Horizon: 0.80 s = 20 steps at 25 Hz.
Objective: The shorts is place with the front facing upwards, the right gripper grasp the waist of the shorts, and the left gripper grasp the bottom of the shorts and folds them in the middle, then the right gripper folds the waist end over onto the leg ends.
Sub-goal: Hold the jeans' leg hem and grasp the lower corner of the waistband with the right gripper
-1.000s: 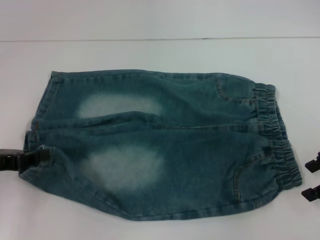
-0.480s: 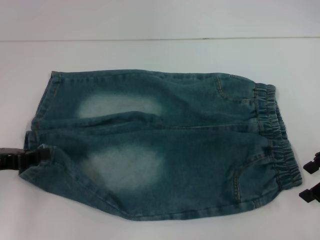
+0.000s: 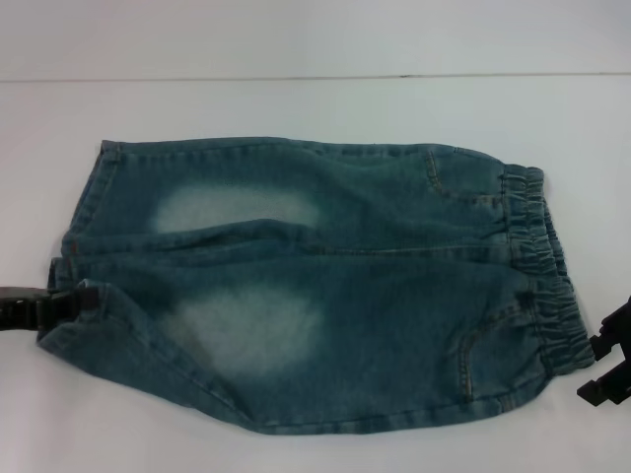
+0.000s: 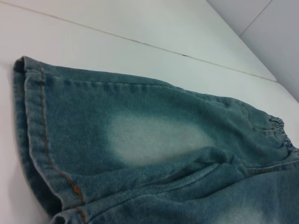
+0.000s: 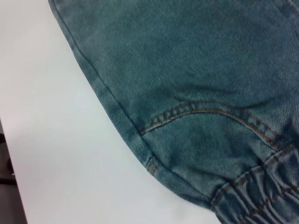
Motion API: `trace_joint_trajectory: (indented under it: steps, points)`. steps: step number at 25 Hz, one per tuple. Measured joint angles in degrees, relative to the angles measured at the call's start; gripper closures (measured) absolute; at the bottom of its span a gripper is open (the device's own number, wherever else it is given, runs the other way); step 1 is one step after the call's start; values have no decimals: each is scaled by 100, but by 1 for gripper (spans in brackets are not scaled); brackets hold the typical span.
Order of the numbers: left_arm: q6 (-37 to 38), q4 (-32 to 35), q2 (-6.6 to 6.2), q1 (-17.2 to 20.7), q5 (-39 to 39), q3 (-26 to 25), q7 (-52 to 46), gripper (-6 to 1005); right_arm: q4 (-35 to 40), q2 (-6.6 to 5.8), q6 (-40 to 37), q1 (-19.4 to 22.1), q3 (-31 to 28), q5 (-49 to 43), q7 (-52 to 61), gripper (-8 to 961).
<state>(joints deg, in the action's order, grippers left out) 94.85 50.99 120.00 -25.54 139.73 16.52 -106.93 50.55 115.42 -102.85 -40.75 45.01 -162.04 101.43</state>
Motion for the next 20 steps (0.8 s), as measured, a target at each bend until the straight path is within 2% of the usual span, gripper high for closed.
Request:
trace_joint_trajectory:
  steps: [2,8,11,16,20]
  points:
    - [-4,-10,1,7,-8,-9,21,997,-1,9,9,-1,7,-2,0,77]
    - [-56,-129,-18,1,-17,-14,49,997,-1,26,58,-3,8,1,-51,300]
    - [-64,-135,-17,-15,-34,-2,57,997,-1,25,68,-4,8,8,-52,549]
    - [-36,-134,-25,-15,-60,0,58,997,-1,24,92,-2,2,9,-27,762]
    - [-18,-124,-36,4,-61,-9,59,997,-1,24,99,5,-13,11,-20,879]
